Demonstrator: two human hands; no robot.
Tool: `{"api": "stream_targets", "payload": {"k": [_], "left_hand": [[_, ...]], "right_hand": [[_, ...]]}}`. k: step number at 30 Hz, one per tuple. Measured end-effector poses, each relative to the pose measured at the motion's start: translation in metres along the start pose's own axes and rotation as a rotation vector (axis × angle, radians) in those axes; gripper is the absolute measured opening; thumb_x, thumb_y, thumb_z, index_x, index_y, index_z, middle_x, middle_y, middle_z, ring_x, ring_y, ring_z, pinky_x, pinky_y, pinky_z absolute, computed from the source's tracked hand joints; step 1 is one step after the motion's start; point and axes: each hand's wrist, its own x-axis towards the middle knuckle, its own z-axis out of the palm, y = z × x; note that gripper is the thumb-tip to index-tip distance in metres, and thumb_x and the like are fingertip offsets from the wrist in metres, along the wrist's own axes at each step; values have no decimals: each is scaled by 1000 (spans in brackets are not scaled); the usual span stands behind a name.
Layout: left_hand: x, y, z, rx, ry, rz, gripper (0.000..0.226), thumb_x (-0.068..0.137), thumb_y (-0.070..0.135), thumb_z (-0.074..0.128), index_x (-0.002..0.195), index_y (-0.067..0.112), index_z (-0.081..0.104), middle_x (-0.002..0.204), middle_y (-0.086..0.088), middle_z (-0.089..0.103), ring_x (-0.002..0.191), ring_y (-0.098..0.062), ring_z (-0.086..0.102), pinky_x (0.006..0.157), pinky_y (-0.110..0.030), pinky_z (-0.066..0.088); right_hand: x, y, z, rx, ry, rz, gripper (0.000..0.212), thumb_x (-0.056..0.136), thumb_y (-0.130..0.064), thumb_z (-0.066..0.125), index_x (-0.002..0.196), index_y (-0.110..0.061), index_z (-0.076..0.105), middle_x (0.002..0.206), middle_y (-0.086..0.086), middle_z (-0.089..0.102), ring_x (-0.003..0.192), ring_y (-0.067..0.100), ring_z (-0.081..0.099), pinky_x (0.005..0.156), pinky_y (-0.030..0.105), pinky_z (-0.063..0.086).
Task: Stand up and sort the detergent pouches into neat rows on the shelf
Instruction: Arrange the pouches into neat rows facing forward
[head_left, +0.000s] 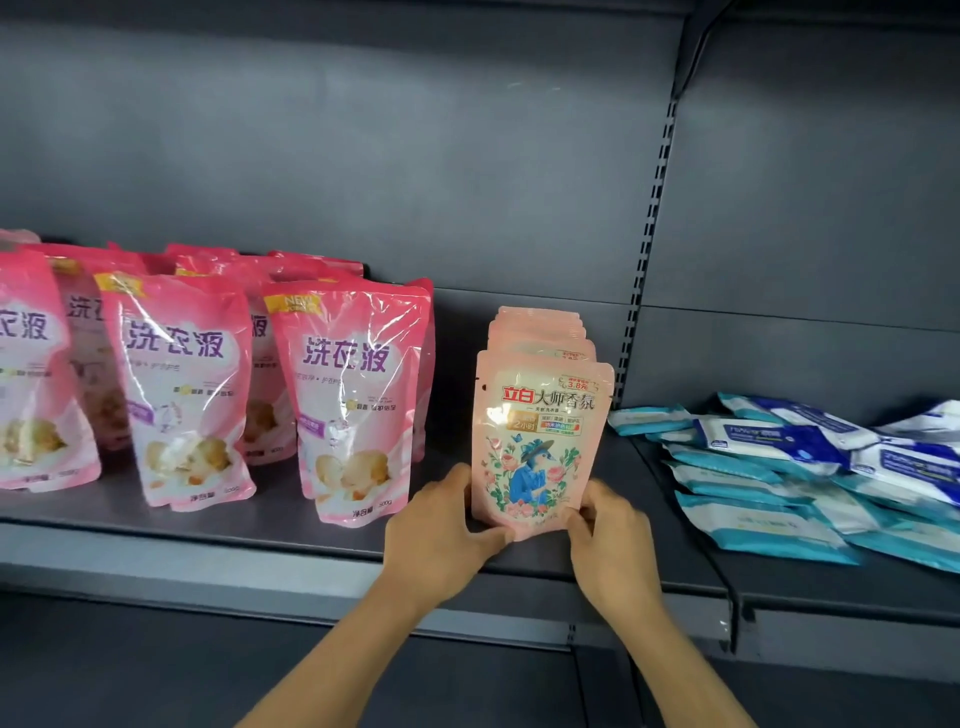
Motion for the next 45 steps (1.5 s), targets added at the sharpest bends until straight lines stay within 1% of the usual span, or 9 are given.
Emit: {"api": "stream_targets", "payload": {"k": [12, 17, 21, 26, 31, 34, 38, 41, 45], "left_hand": [[0, 2, -2, 8, 1, -10, 38, 73, 45, 69, 98, 25, 48, 98, 15, 62, 90, -7, 60, 71, -28, 51], [-3, 1, -5, -39, -15, -23, 54, 74, 42, 71, 117, 25, 43, 111, 16, 62, 101, -7, 59, 76, -27, 50], [-29, -3, -9, -106, 58, 14, 73, 77, 36, 71, 138, 26, 31, 132, 13, 49, 121, -5, 47, 94, -24, 43], [-69, -23, -32, -163, 261, 159, 64, 80, 23, 72, 134, 27, 38, 127, 14, 46, 116, 1, 44, 94, -13, 36], [-59, -62, -72, -136, 480, 146, 60, 74, 14, 76, 124, 16, 42, 119, 6, 44, 113, -10, 44, 81, -7, 33], [-41, -87, -89, -168, 379, 103, 79, 72, 16, 78, 134, 15, 30, 133, 2, 35, 126, -12, 35, 97, -16, 32], [-23, -108, -94, -295, 130, 89, 99, 72, 28, 78, 146, 20, 13, 147, 4, 29, 135, -11, 32, 109, -30, 32], [-11, -113, -93, -357, 41, 113, 95, 73, 21, 77, 145, 18, 15, 135, 10, 43, 125, -6, 43, 100, -20, 34], [5, -119, -87, -389, -7, 131, 80, 71, 14, 76, 131, 26, 24, 117, 10, 56, 109, -8, 57, 91, -24, 49]], "right_hand": [[-1, -5, 3, -82, 7, 8, 18, 90, -8, 55, 107, -10, 59, 109, 4, 66, 96, 21, 62, 76, 34, 53], [-1, -3, 3, -54, -10, 5, 20, 87, -10, 60, 107, -13, 56, 110, 3, 65, 94, 17, 63, 78, 34, 54], [-14, -8, -10, 129, 43, 17, 54, 84, -10, 65, 131, -16, 39, 129, 3, 49, 107, 11, 55, 84, 23, 46], [-54, -36, -21, 160, 307, -279, 62, 75, 4, 69, 129, -9, 43, 130, 6, 43, 116, 4, 42, 92, 3, 32], [-73, -84, 10, 176, 142, -464, 52, 82, -3, 62, 127, -20, 43, 128, -10, 39, 118, -14, 35, 96, 8, 36], [-69, -111, 38, 163, 17, -336, 51, 89, -12, 57, 134, -21, 35, 126, -12, 35, 110, -15, 37, 93, 4, 31], [-48, -129, 72, 127, -51, -98, 45, 92, -9, 50, 135, -15, 37, 126, -4, 46, 115, 12, 51, 92, 19, 41], [-37, -132, 89, 96, -63, 24, 25, 91, -2, 45, 112, -14, 49, 105, 0, 60, 95, 17, 61, 82, 33, 53], [-31, -133, 100, 63, -28, 96, 11, 92, -3, 43, 92, -10, 51, 88, 4, 63, 80, 21, 62, 70, 37, 53]]}}
